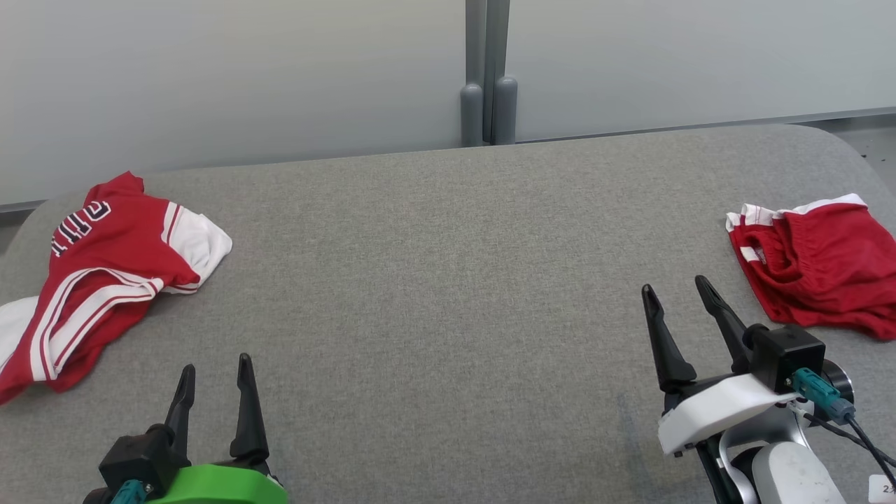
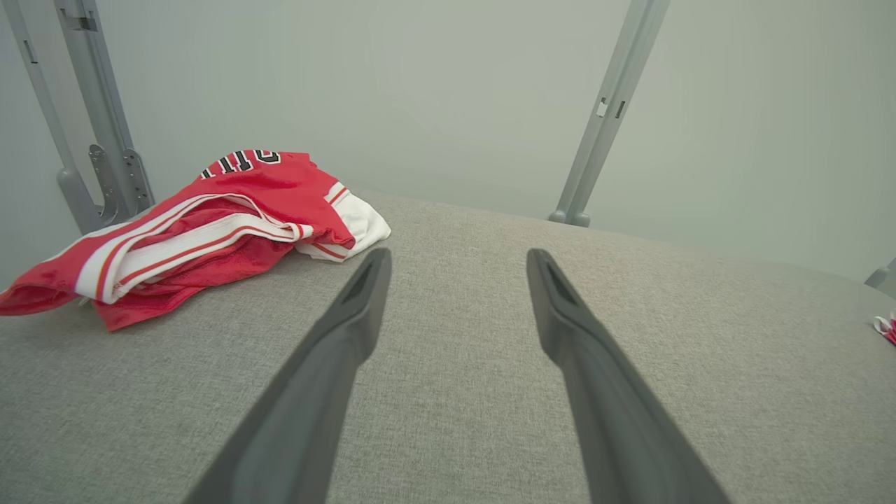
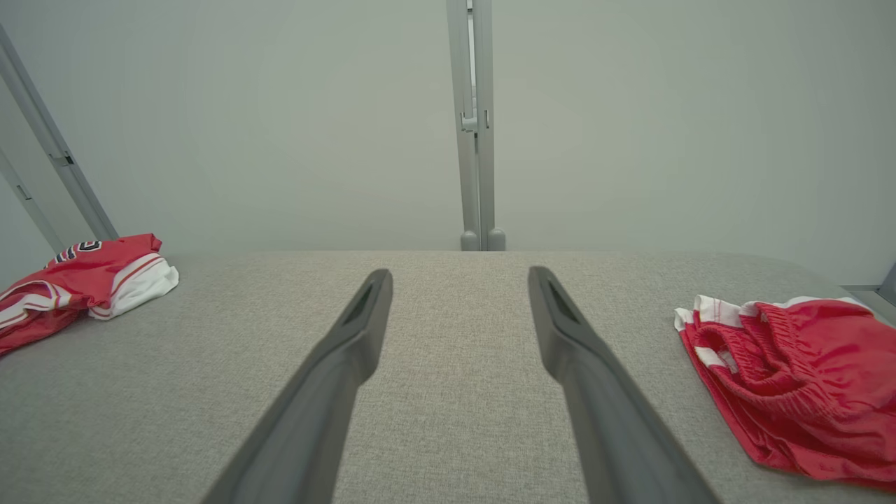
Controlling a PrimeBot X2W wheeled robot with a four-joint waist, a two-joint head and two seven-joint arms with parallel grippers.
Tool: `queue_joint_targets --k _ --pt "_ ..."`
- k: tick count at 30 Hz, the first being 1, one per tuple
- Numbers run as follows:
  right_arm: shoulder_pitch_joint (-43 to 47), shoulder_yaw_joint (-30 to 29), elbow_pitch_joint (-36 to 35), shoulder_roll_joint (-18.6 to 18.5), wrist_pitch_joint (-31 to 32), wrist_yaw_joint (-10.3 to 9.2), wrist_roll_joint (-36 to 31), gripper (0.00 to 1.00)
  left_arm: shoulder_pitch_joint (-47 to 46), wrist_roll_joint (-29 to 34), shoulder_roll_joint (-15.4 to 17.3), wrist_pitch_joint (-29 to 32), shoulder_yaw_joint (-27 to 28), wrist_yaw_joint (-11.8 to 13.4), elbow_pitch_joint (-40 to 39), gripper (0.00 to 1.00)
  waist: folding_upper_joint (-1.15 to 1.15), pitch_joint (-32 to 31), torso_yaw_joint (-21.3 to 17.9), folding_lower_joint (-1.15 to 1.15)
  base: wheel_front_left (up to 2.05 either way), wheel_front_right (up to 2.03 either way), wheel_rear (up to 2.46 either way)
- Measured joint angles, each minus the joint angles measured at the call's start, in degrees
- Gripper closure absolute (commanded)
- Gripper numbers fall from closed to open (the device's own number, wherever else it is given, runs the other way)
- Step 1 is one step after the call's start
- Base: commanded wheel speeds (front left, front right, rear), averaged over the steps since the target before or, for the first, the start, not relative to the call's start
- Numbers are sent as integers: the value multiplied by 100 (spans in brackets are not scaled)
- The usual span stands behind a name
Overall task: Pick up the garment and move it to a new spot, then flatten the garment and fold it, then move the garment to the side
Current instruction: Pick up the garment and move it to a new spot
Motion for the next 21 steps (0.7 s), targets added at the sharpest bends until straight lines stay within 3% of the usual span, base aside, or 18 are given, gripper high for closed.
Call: queue_joint_targets --k 12,21 --pt "37 7 -7 0 -1 0 8 0 -97 24 46 44 -87 -51 16 0 0 -61 243 0 0 0 0" --pt "65 104 -63 1 -11 0 11 0 -121 31 104 129 -107 -32 -42 0 0 -109 1046 0 0 0 0"
